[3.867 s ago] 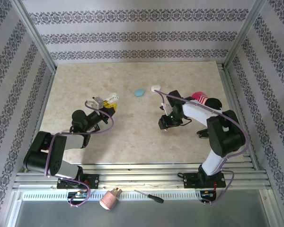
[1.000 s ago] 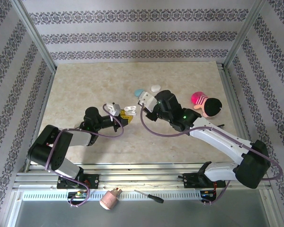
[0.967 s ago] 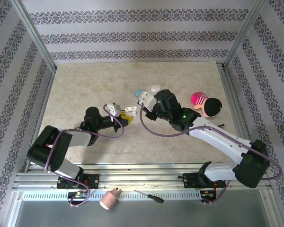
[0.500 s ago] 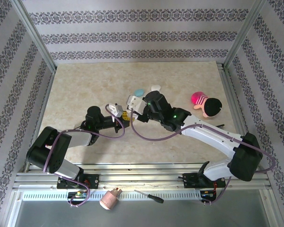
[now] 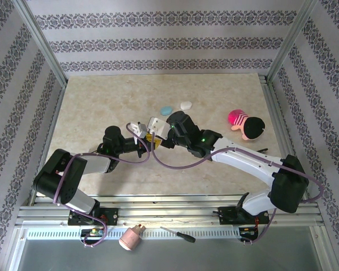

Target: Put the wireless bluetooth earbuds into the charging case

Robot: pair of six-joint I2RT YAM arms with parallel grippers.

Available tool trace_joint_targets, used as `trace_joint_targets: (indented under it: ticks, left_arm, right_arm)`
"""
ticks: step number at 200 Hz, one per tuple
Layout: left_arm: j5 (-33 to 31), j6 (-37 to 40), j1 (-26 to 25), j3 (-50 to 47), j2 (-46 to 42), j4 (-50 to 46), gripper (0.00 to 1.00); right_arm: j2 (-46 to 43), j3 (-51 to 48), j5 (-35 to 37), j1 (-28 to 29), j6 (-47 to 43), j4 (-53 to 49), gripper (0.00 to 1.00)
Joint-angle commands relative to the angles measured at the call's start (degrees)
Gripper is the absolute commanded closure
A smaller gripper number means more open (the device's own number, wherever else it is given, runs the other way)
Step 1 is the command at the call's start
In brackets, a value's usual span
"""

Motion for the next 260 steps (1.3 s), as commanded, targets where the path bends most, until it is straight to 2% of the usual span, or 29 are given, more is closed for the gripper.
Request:
trace_joint_targets:
  ticks: [1, 156, 197, 232, 260]
  left_arm:
    - [0.18, -1.11, -0.59, 1.42, 0.36, 3.23, 0.95]
    - [-1.33, -2.74, -0.56, 1.77, 1.12, 4.82, 0.95]
    - [-1.95, -2.17, -0.58, 1.49, 0.95, 4.85, 0.95]
    - [-2.31, -2.0, -0.55, 1.27, 1.0, 5.18, 0.95]
    - [-2.72, -1.18, -0.45, 0.96, 0.96, 5.35, 0.95]
  right_arm:
    - [1.01, 1.49, 1.23, 0.69, -0.35, -0.65, 0.89]
    - [3.26, 1.34, 2.44, 2.43, 0.66, -0.53, 0.89]
    - [1.46, 1.41, 1.66, 2.54, 0.28, -4.71, 0.78]
    - [-1.08, 0.68, 1.1, 1.98, 0.53, -4.86, 0.6]
    - [-4.15, -1.25, -2.71, -0.27, 3.9, -2.57, 0.56]
